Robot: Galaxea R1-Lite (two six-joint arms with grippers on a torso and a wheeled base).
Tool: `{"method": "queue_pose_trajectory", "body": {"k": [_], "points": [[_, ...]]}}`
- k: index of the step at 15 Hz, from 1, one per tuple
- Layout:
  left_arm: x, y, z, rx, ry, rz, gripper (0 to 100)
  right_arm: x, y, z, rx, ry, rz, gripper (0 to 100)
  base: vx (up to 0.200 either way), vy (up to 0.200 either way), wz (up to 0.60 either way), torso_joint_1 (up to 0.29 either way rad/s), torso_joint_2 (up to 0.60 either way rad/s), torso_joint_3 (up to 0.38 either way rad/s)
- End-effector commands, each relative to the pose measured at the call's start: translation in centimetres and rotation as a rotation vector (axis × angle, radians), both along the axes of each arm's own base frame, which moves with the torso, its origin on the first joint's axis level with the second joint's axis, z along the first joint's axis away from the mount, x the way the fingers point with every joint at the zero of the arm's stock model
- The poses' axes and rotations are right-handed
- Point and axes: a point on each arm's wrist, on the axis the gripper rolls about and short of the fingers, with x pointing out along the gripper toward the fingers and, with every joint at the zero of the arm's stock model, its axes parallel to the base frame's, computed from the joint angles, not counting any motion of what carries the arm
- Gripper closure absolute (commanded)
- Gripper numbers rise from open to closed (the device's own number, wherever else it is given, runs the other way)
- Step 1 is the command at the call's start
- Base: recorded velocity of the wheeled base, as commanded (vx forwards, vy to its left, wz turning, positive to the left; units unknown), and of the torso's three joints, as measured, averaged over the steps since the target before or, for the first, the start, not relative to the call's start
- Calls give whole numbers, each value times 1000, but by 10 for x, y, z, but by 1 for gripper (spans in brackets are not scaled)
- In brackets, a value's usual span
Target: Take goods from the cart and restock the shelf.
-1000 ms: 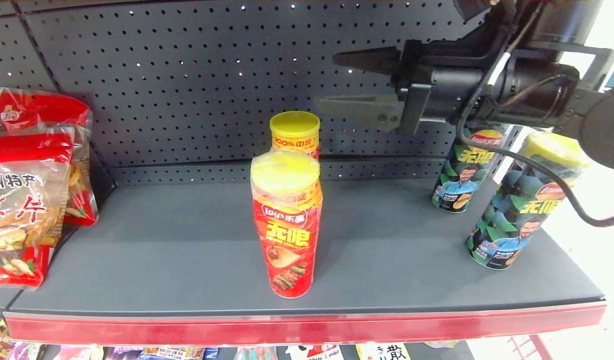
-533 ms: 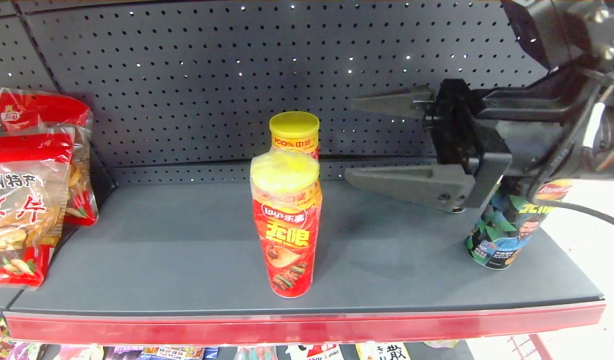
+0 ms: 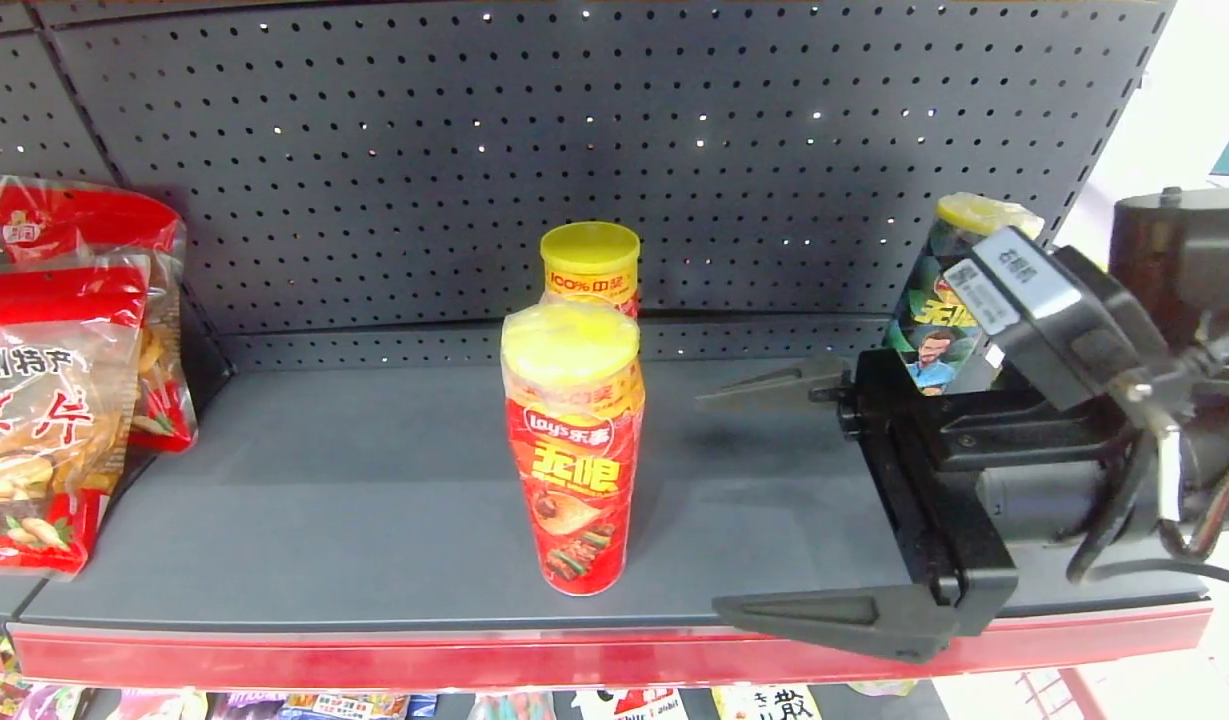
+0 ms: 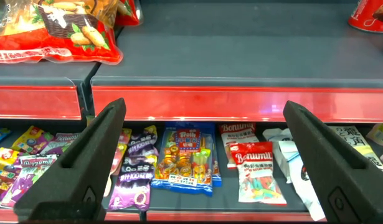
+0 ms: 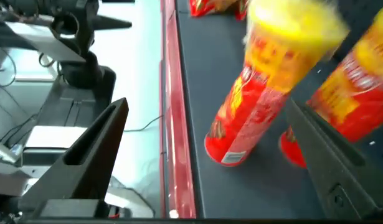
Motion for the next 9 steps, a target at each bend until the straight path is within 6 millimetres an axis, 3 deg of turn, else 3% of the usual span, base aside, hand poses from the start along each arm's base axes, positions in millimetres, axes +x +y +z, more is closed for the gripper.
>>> {"method": "queue_pose_trajectory", "body": {"k": [1,9], "points": [[0,0,0,0,1,0,0,11,10,-11,-28,29,2,0,0,0,0,0,0,0],[0,0,0,0,1,0,0,53,23,-30,-50,40,-51,0,0,0,0,0,0,0]]}}
